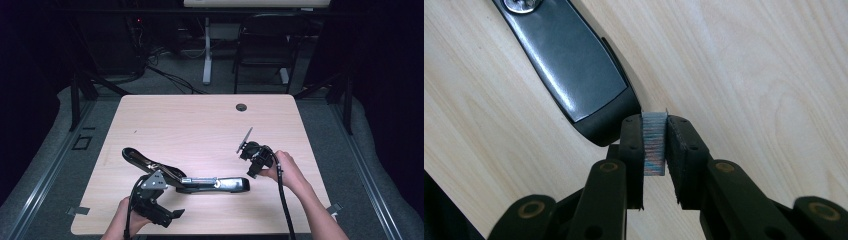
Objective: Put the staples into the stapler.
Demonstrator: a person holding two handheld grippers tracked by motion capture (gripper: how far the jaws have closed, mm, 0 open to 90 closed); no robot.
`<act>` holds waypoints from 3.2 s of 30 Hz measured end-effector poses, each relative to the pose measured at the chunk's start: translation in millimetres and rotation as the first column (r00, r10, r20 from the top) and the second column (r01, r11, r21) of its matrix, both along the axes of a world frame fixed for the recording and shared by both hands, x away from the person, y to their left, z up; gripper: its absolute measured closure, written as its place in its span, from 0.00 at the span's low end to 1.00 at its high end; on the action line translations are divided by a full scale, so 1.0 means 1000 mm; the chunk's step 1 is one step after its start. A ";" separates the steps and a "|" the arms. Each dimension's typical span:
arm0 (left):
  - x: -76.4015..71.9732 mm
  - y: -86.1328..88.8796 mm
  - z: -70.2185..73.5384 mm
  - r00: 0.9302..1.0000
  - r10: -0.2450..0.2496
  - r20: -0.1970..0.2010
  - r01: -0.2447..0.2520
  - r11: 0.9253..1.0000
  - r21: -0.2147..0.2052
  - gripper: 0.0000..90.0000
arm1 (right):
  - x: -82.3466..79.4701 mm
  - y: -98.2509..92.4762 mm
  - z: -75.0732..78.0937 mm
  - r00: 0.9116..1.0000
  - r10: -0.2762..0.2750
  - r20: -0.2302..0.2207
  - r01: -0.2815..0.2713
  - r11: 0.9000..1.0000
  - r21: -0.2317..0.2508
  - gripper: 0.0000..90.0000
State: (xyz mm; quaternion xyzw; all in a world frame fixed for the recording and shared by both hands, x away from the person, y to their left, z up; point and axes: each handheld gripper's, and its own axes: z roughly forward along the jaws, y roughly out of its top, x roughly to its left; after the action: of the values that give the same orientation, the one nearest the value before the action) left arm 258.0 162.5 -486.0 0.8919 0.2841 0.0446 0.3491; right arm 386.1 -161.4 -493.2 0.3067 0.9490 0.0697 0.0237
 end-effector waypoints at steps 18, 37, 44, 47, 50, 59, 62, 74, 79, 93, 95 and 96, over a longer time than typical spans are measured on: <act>-0.002 -0.003 -0.002 1.000 -0.024 -0.011 0.024 1.000 -0.008 0.00 | 0.005 0.031 0.010 0.993 0.121 -0.008 -0.121 0.993 0.014 0.87; 0.001 -0.003 -0.006 1.000 -0.014 -0.012 0.014 1.000 -0.003 0.00 | 0.007 0.055 0.018 0.980 0.198 0.001 -0.198 0.979 0.047 0.87; 0.000 -0.005 -0.008 1.000 -0.020 -0.009 0.020 1.000 0.012 0.00 | 0.006 0.066 0.023 0.971 0.238 0.015 -0.238 0.969 0.068 0.87; 0.000 -0.004 -0.007 1.000 -0.020 -0.009 0.021 1.000 0.011 0.00 | 0.005 0.071 0.023 0.966 0.258 0.023 -0.259 0.963 0.075 0.87; 0.000 -0.004 -0.007 1.000 -0.021 -0.010 0.021 1.000 0.011 0.00 | 0.004 0.075 0.023 0.961 0.276 0.027 -0.277 0.958 0.077 0.87; 0.000 -0.005 -0.007 1.000 -0.026 -0.010 0.026 1.000 0.012 0.00 | 0.002 0.088 0.021 0.947 0.321 0.022 -0.321 0.944 0.071 0.87; 0.000 -0.005 -0.007 1.000 -0.026 -0.010 0.027 1.000 0.014 0.00 | 0.002 0.093 0.020 0.940 0.342 0.019 -0.342 0.937 0.076 0.87; 0.000 -0.005 -0.008 1.000 -0.028 -0.013 0.028 1.000 0.011 0.00 | -0.001 0.108 0.014 0.920 0.391 0.015 -0.391 0.918 0.071 0.87; 0.000 -0.005 -0.007 1.000 -0.029 -0.013 0.029 1.000 0.012 0.00 | -0.002 0.113 0.011 0.913 0.408 0.009 -0.408 0.911 0.065 0.87; 0.001 -0.005 -0.008 0.999 -0.029 -0.016 0.029 0.999 0.013 0.00 | -0.002 0.121 0.004 0.894 0.448 -0.002 -0.448 0.893 0.053 0.86; 0.001 -0.005 -0.008 0.999 -0.028 -0.017 0.028 1.000 0.012 0.00 | -0.002 0.121 0.003 0.891 0.453 -0.005 -0.452 0.890 0.052 0.86; 0.001 -0.005 -0.008 0.999 -0.028 -0.017 0.028 1.000 0.013 0.00 | -0.002 0.121 0.003 0.890 0.456 -0.006 -0.455 0.889 0.050 0.86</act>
State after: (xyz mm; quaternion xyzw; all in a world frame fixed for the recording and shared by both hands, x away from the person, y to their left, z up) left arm 259.0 157.7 -494.2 0.8985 0.2741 0.0343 0.3413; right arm 384.5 -40.7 -490.1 0.0766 0.9927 0.0928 -0.0087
